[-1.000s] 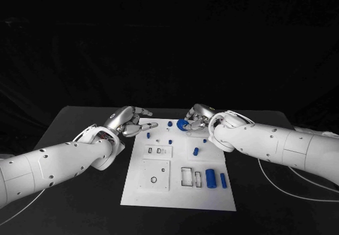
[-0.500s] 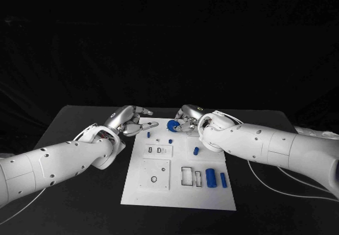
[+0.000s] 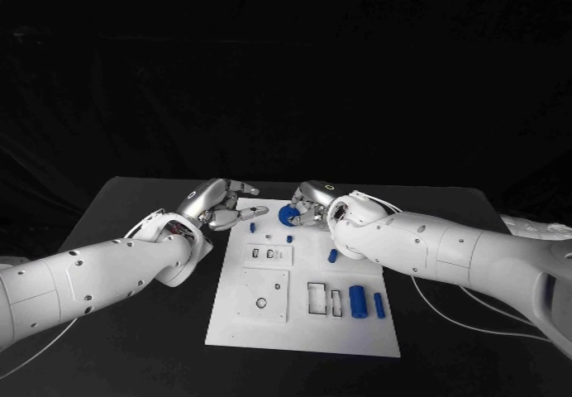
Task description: Assemble the parts on the task board
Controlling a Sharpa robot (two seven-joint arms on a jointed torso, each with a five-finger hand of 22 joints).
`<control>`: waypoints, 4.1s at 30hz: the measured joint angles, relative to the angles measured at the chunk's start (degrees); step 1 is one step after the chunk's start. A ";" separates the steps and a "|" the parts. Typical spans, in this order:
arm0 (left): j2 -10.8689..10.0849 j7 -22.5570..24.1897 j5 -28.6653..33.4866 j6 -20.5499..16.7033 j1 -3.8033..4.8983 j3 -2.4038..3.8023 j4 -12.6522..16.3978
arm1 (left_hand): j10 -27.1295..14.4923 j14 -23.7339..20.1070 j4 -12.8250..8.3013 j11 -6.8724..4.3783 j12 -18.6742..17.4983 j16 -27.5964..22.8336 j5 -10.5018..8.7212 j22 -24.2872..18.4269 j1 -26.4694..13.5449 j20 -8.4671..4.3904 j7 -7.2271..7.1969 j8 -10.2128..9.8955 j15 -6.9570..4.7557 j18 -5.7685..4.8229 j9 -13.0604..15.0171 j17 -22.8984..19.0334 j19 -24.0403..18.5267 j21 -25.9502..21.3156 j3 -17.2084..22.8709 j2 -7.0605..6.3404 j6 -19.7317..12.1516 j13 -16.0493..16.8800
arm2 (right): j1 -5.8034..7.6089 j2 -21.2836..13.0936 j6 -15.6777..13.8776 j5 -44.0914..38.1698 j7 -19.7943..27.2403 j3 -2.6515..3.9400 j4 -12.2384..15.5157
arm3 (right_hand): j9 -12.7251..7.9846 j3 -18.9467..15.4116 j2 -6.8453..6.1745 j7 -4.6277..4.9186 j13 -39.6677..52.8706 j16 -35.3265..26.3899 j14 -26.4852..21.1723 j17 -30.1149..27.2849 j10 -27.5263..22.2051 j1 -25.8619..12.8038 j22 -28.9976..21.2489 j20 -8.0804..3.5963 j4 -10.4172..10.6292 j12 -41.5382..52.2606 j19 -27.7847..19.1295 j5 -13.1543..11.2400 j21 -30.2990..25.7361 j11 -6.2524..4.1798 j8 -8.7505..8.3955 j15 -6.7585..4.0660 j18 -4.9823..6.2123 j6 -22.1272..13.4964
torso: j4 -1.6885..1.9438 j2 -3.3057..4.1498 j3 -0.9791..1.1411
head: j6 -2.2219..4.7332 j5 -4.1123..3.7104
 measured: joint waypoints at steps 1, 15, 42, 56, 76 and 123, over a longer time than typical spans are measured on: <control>0.00 -0.01 -0.01 -0.02 0.01 0.00 0.04 | 0.00 0.00 0.00 0.00 0.00 0.00 0.00 0.00 0.00 0.00 0.00 0.00 0.00 0.00 0.00 0.00 0.00 0.00 0.00 0.00 0.00 0.00 | 0.00 0.14 0.02 -0.15 0.00 0.00 -0.24 | 0.00 0.00 0.00 0.00 0.00 0.00 0.00 0.00 0.00 0.00 0.00 0.00 0.00 0.00 0.00 -0.33 0.00 0.00 0.00 0.00 0.00 0.00 | 0.01 0.01 -0.01 | -0.02 0.00; -0.12 -0.19 -0.10 -0.18 0.19 0.02 0.71 | 0.00 0.00 0.00 0.00 0.00 0.00 0.00 0.00 0.00 0.00 0.00 0.00 0.00 0.00 0.00 0.00 0.00 0.00 0.00 0.00 0.00 0.00 | 0.25 2.56 0.02 -2.31 -0.10 0.21 -3.71 | -0.09 -0.06 -0.06 0.19 -0.01 0.00 0.00 -0.01 -0.21 -0.05 0.04 0.00 -0.04 0.00 0.00 -1.00 0.00 0.22 -0.40 0.00 0.00 0.23 | 0.10 0.14 0.03 | -0.20 -0.02; -0.11 -0.38 -0.19 -0.27 0.25 0.02 0.55 | 0.00 0.00 0.00 0.00 0.00 0.00 0.00 0.00 0.00 0.00 0.21 0.00 0.00 0.00 0.01 0.04 0.00 0.00 0.00 0.00 0.21 0.00 | 0.28 2.80 1.40 -2.62 -0.20 0.30 -2.88 | -0.33 -0.08 0.03 0.29 -0.02 0.00 0.21 -0.02 -0.21 0.03 0.03 0.00 -0.04 0.00 0.00 -1.95 0.00 0.22 -0.94 0.21 0.00 0.35 | 0.14 0.05 0.01 | -0.53 -0.26; -0.04 -0.38 -0.20 -0.27 0.25 0.02 0.33 | 0.00 0.00 0.00 0.00 0.00 0.00 0.00 0.00 0.00 0.00 0.20 0.01 0.00 0.00 0.02 0.03 0.00 0.00 0.00 0.00 0.20 -0.01 | 0.28 2.88 1.97 -2.61 -0.30 0.43 -2.84 | -0.33 -0.08 0.02 0.29 0.03 0.00 0.21 -0.02 -0.20 0.02 0.02 0.00 -0.03 0.00 0.00 -2.00 0.00 0.22 -1.02 0.21 0.00 0.35 | 0.14 0.08 0.03 | -0.41 -0.35; 0.06 -0.34 -0.23 -0.29 0.25 0.01 -0.05 | 0.00 0.00 0.00 0.00 0.00 0.00 0.00 0.00 0.00 -0.01 0.20 0.01 0.00 0.00 -0.03 0.02 0.00 0.00 0.00 0.00 0.20 0.03 | -0.54 2.68 4.42 -2.10 -1.33 0.23 -2.36 | -0.63 -0.39 0.24 0.19 0.02 0.00 -0.01 -0.03 0.00 -0.22 0.01 0.00 -0.20 0.00 0.00 -2.78 0.00 0.42 -1.35 0.43 0.01 0.84 | 0.00 0.02 -0.01 | -0.38 -0.50; 1.66 0.08 -0.24 -0.28 -0.37 -0.02 -2.78 | 0.00 0.00 0.00 0.00 0.00 0.00 0.00 0.00 0.22 0.00 0.20 -0.22 0.00 0.00 -0.07 0.00 0.00 0.00 0.00 0.22 0.20 0.01 | 5.39 -33.03 0.21 18.83 4.35 -0.94 29.82 | -3.53 -7.18 -0.15 -6.39 -0.01 0.00 -0.01 -0.01 -0.21 -3.74 0.03 -0.01 4.22 0.00 0.00 -8.61 0.00 -0.84 -1.66 0.21 0.00 -11.52 | -0.88 -1.05 0.18 | -0.95 -3.28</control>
